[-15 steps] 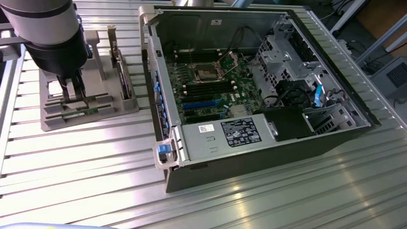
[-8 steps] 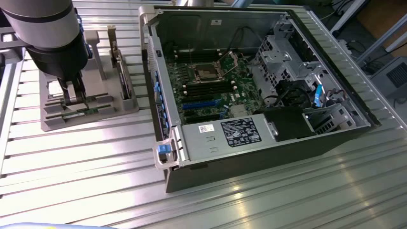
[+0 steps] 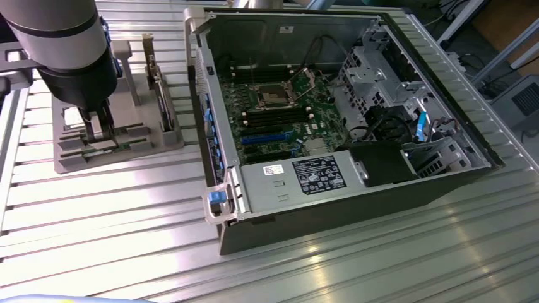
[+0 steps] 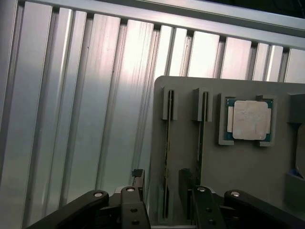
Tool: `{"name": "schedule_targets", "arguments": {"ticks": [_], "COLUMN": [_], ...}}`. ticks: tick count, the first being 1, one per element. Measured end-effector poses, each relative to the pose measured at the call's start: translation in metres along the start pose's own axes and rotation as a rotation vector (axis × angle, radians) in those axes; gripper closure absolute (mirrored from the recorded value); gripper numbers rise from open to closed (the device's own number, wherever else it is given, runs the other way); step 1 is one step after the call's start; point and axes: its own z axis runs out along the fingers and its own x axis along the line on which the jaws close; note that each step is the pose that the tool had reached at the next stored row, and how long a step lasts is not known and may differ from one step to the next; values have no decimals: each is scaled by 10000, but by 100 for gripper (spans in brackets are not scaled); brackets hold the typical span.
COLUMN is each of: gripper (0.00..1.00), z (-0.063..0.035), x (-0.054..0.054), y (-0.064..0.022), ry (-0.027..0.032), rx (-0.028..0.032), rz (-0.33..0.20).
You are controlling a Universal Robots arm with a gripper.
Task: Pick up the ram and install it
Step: 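Pick up the ram and move it above insertion slot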
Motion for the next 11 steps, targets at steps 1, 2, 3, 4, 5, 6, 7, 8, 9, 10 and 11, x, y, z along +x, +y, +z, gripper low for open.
{"name": "schedule_targets", "arguments": {"ticks": [1,2,3,4,5,6,7,8,9,10,11], "gripper": [58,58,58,58,58,58,58,58,58,58,58], "z": [10,22,40,57,74,85,148,159,167,180,191], "x": [0,0,0,0,0,0,0,0,0,0,0], "y": [1,2,5,7,9,10,17,18,19,23,25], "ry": [0,0,0,0,0,-1,1,0,0,1,1], "rx": [1,1,0,0,0,1,0,1,1,-1,0], "rz": [-1,-2,-3,-4,-5,-5,-6,-6,-7,-5,-6]}}
